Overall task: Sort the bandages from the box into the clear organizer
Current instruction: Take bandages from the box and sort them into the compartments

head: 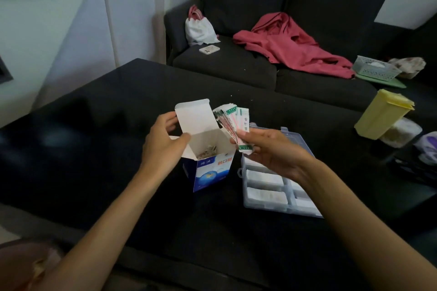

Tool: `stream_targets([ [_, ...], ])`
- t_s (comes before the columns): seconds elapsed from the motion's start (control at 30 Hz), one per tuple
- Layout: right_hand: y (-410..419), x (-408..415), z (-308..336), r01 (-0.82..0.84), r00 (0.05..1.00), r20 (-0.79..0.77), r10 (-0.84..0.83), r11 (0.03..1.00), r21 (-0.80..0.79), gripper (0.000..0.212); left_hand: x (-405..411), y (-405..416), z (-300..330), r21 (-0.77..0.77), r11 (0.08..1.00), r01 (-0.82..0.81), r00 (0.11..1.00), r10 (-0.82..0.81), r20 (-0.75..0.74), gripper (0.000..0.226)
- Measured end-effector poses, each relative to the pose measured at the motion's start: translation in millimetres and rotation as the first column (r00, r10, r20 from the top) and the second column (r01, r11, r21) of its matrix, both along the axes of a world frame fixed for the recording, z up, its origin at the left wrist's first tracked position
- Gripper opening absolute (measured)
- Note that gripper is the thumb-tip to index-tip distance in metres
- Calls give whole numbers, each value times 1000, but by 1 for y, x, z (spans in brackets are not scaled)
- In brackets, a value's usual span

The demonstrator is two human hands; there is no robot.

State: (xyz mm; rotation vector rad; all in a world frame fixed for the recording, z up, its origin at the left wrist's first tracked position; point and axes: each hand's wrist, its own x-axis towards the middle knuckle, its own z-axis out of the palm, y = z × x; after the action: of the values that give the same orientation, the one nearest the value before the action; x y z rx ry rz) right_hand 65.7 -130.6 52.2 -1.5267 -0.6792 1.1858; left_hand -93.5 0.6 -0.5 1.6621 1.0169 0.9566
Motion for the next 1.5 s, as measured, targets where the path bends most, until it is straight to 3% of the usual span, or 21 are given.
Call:
stream_targets([
  [0.07,-7,4,-2,39,992,-118,-40,999,-13,16,2,-2,0,64,997,-50,993,56,-102,55],
  [0.17,-21,11,-7,58,986,-157,-62,998,-30,17,6,-12,9,239,966,-99,959,156,-235,57],
  [0.27,-37,20,-10,127,972,-197,-127,992,-15,18,11,-35,24,492,856,-157,973,220,-72,42],
  [0.33,-48,26,-16,185,977,-109,-184,983,1,23,19,-56,34,480,871,-102,995,81,65,22],
  [0.4,-58,31,-27,267,940,200,-276,961,74,31,34,-79,34,255,960,117,984,-146,101,12],
  [0.43,-63,34,-34,303,866,367,-340,940,156,32,43,-89,32,81,963,256,959,-264,102,15],
  [0.5,-70,38,-45,313,690,569,-448,893,324,31,61,-102,25,-270,853,446,893,-444,71,28],
  [0.57,-77,43,-52,239,490,725,-484,874,423,30,77,-110,20,-458,725,515,832,-552,64,39],
  [0.63,-80,46,-58,107,206,879,-431,902,418,27,88,-114,17,-481,680,553,808,-579,111,45],
  [0.7,-82,47,-63,9,-35,932,-360,933,361,23,100,-121,17,-466,691,553,817,-559,139,42],
  [0.77,-80,46,-65,-28,-124,934,-336,942,335,24,110,-125,14,-455,737,499,858,-496,136,39],
  [0.83,-78,50,-69,-36,-109,939,-327,945,325,30,117,-126,8,-486,762,428,900,-411,147,37],
  [0.9,-76,52,-70,-32,-6,953,-304,952,303,41,120,-126,4,-510,763,398,917,-344,201,32],
  [0.97,-77,51,-69,-35,169,958,-231,970,240,52,122,-122,4,-526,763,376,926,-295,234,19],
  [1.03,-78,47,-68,-56,410,903,-131,984,168,55,121,-119,6,-556,742,373,926,-264,270,22],
  [1.1,-78,45,-66,-23,590,796,-137,982,187,41,119,-115,4,-557,720,414,908,-291,300,23],
  [1.13,-77,45,-65,21,624,758,-189,974,225,33,118,-114,3,-549,709,442,896,-319,309,21],
  [1.17,-75,46,-65,73,623,743,-245,964,256,29,118,-113,2,-542,699,467,884,-342,319,22],
  [1.3,-75,47,-67,150,442,839,-316,949,278,37,118,-112,-1,-528,684,503,864,-382,328,25],
  [1.43,-75,46,-70,163,437,847,-302,953,255,34,118,-110,-4,-520,691,502,864,-374,337,18],
  [1.5,-75,43,-72,147,373,876,-305,952,268,34,118,-108,-4,-535,688,490,869,-343,355,15],
])
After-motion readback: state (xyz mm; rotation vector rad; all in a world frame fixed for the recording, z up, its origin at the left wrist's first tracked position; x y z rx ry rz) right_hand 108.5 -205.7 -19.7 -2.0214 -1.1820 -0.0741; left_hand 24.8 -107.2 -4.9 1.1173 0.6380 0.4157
